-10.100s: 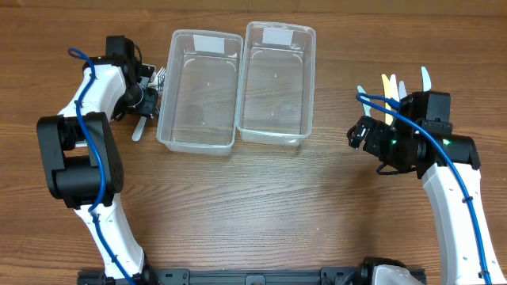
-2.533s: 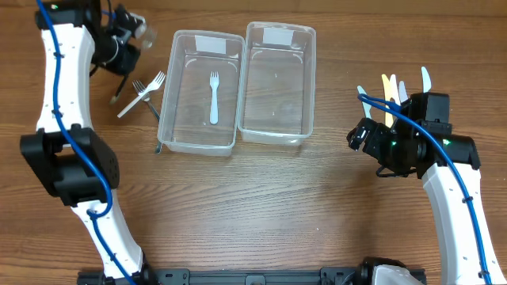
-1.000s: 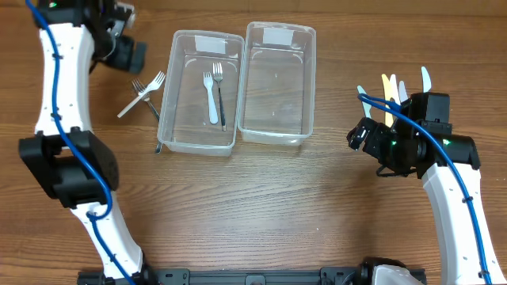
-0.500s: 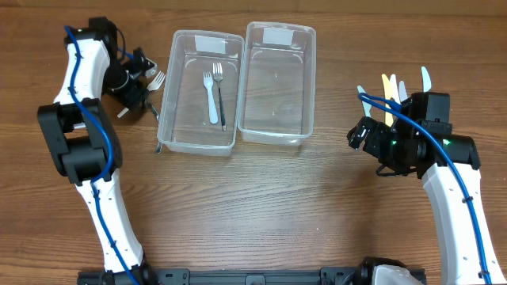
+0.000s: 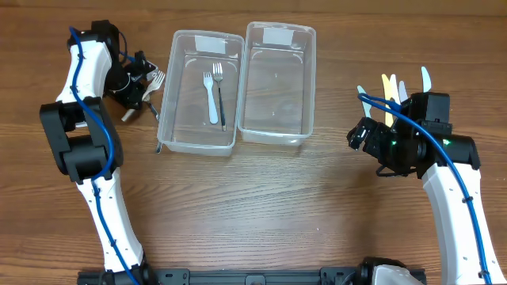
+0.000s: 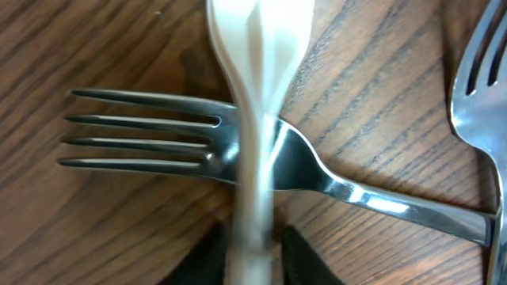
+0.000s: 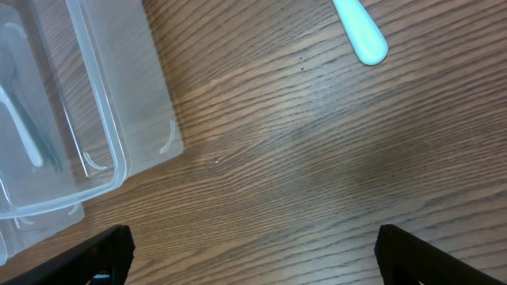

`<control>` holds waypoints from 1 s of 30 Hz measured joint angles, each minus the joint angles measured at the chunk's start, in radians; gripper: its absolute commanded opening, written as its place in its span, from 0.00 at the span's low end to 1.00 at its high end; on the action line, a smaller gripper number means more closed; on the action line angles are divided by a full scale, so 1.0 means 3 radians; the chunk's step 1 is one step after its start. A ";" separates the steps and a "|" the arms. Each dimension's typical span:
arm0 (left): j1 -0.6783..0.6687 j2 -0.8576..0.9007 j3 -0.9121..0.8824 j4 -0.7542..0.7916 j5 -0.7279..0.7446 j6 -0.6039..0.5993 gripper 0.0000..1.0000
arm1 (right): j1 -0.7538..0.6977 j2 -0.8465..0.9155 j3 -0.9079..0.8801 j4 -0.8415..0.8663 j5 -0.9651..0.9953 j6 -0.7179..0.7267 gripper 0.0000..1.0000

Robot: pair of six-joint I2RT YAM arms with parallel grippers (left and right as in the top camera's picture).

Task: Pack container

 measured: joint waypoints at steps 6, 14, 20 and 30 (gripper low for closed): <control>-0.0004 0.0001 0.0000 -0.0018 -0.0006 -0.0102 0.04 | 0.0000 0.0000 0.0000 0.0000 0.0000 0.0000 1.00; -0.0009 -0.0061 0.0010 -0.0209 -0.0112 -0.0342 0.04 | 0.0000 0.0000 0.0000 0.0001 0.0000 -0.0001 1.00; -0.0013 -0.0692 0.0010 -0.0276 -0.0023 -0.0406 0.04 | 0.0000 0.0000 0.0000 0.0003 0.0000 -0.0001 1.00; -0.0237 -0.1677 0.0148 -0.0032 0.1340 -0.0802 0.04 | 0.0000 0.0000 0.0000 0.0010 0.0000 -0.0003 1.00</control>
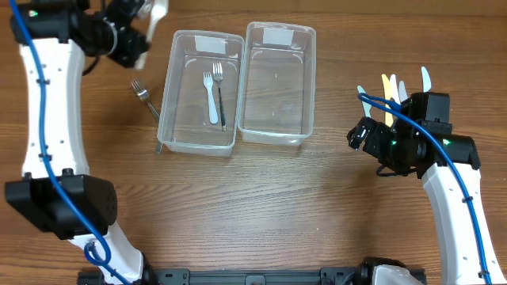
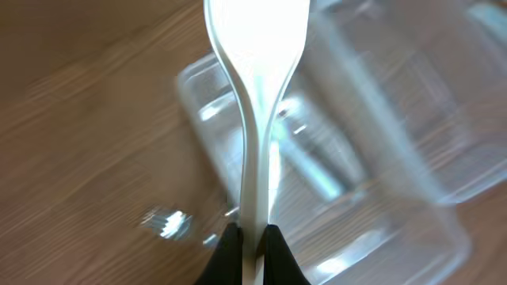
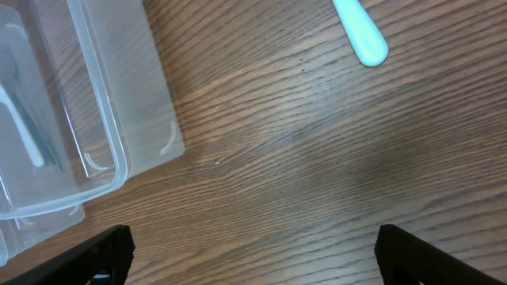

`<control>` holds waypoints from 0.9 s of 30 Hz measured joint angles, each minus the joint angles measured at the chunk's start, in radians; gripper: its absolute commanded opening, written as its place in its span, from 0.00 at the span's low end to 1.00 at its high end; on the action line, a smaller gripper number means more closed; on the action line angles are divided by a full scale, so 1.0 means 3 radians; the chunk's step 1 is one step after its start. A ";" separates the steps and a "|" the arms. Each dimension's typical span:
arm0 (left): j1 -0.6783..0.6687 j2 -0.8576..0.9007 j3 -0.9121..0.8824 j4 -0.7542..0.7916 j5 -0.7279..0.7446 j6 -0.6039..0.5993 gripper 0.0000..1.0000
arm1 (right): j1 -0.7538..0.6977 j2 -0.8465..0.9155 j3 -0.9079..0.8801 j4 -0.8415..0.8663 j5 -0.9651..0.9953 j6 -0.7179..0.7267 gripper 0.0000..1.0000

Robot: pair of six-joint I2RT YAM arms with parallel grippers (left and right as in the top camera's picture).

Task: Pack container

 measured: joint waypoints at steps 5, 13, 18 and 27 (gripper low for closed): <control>-0.0254 0.0338 -0.0039 0.0080 0.0189 -0.0601 0.09 | 0.0000 0.0000 0.0000 -0.0003 -0.0001 0.0003 1.00; -0.0741 0.1035 -0.0132 0.0092 0.0247 -0.1013 0.28 | 0.0000 0.0000 0.0000 -0.0075 -0.0001 0.0001 1.00; -0.0782 0.0998 -0.0093 0.0067 0.0270 -0.1185 0.47 | 0.0000 0.0000 0.0000 -0.0112 -0.0001 0.0001 1.00; -0.0432 0.0729 0.0064 -0.0276 0.0312 -0.1345 0.95 | -0.0001 0.0000 0.0000 -0.0111 -0.0001 0.0001 1.00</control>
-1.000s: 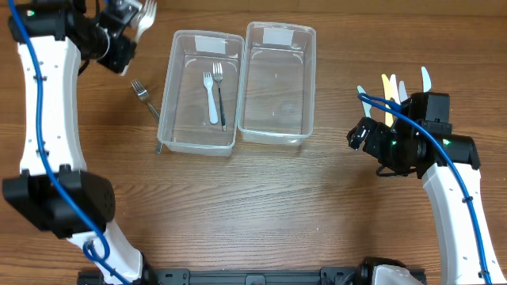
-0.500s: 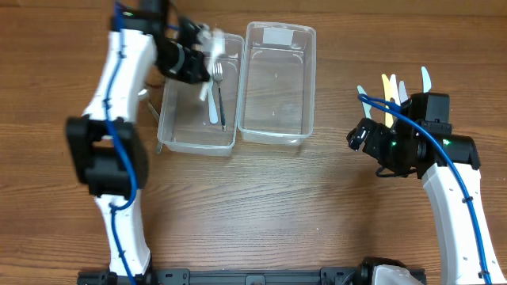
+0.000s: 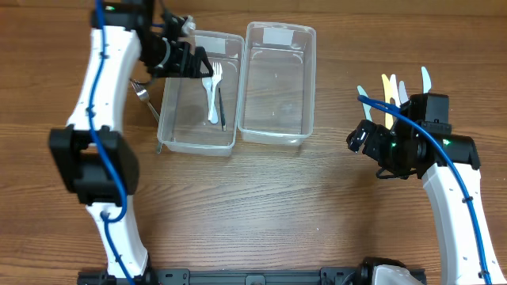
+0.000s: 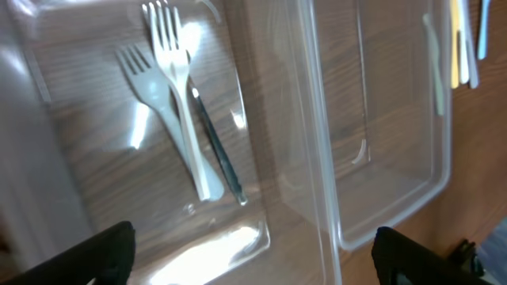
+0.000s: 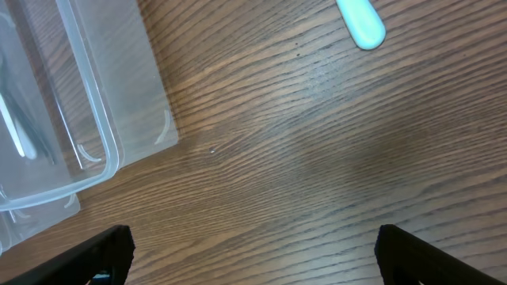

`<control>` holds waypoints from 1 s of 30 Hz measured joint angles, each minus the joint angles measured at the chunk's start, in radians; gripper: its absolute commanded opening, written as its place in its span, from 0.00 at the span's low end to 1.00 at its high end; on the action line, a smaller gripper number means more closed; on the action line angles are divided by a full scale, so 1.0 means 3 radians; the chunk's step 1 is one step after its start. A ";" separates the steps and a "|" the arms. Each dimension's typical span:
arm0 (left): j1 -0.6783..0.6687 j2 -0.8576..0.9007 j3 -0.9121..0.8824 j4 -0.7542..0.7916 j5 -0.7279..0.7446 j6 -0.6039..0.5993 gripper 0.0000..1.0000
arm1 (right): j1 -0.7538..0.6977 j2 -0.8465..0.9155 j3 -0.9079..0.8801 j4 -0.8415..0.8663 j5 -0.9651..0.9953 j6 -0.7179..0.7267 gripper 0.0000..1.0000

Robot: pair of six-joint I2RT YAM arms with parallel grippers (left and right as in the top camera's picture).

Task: Pack container

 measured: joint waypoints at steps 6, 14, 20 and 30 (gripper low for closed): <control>0.0347 -0.0296 0.0055 -0.0235 -0.0310 -0.0221 0.89 | 0.0001 0.0000 0.0000 0.0003 0.0000 0.0000 1.00; 0.0591 -0.0301 -0.0449 0.0151 -0.1115 -0.1414 0.84 | 0.0000 0.0000 0.0000 0.0050 0.0001 0.0000 1.00; 0.0509 -0.0301 -0.1200 0.0806 -0.1544 -0.2267 0.80 | 0.0000 0.0000 0.0000 0.0038 0.0000 0.0000 1.00; 0.0439 -0.0301 -0.1876 0.1616 -0.1750 -0.2817 0.71 | 0.0001 0.0000 0.0000 -0.0004 0.0001 0.0000 1.00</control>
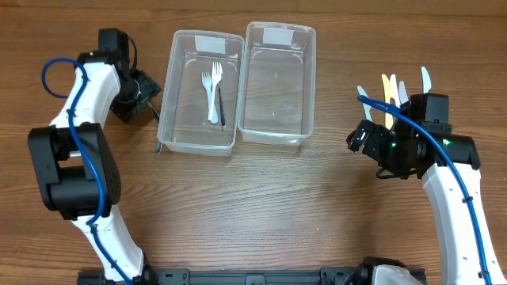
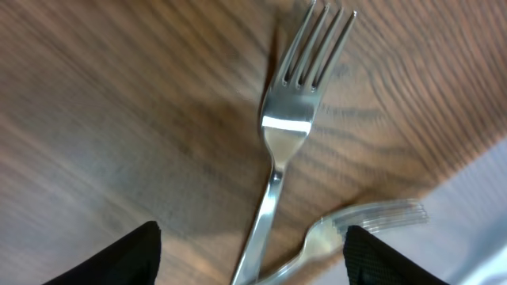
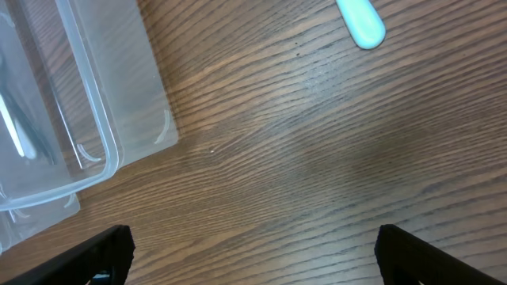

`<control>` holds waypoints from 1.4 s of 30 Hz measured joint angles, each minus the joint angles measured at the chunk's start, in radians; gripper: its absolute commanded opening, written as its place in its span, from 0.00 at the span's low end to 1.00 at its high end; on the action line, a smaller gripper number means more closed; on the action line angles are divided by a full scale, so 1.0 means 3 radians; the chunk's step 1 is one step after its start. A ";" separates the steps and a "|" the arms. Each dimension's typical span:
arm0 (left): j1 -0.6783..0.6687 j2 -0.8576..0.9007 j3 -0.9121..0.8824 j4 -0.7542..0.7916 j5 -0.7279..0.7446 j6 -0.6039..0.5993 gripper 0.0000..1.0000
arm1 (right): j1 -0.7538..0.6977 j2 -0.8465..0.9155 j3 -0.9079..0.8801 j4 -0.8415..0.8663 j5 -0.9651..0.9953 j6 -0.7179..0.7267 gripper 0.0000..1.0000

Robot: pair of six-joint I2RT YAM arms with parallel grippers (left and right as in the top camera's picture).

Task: Pack container

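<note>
Two clear containers stand side by side. The left container [image 1: 168,119] holds white plastic forks [image 1: 211,95] and a dark-handled piece; the right container [image 1: 310,79] is bare inside. My left gripper [image 1: 141,95] is open just left of the left container, low over a metal fork [image 2: 291,134] lying on the wood. A second metal fork [image 2: 360,222] crosses its handle. My right gripper [image 1: 369,139] hangs open over bare wood, right of the containers, nothing between its fingers [image 3: 95,257].
Several coloured plastic utensils [image 1: 390,87] lie on the table behind my right arm; the pale blue handle [image 3: 360,22] of one shows in the right wrist view. The left container's corner [image 3: 103,150] sits at that view's left edge.
My left gripper was open above the left container. It is now left of the container, down over the metal forks, still open. The right arm has not moved.
My left gripper was shut on a white plastic fork, low over the metal forks left of the containers. Then it held that fork raised near the left container's far corner. Then it was open above that container without the fork. Now it is back over the metal forks.
</note>
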 measured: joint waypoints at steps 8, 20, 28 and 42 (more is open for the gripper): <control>-0.0001 0.0000 -0.0263 0.0379 -0.0090 0.0142 0.69 | -0.0001 0.0000 0.0000 -0.0003 0.0000 0.0000 1.00; -0.0001 0.0061 -0.0371 0.0500 -0.0100 0.0384 0.67 | 0.0000 0.0000 0.0000 -0.0008 -0.0001 0.0000 1.00; 0.0000 0.0095 -0.0362 0.0436 -0.0090 0.0490 0.29 | -0.0001 0.0000 0.0000 -0.0076 -0.0001 0.0001 1.00; 0.0028 0.0095 -0.0336 -0.0028 -0.0051 0.0450 0.04 | 0.0000 0.0000 0.0000 -0.0098 0.0000 0.0000 1.00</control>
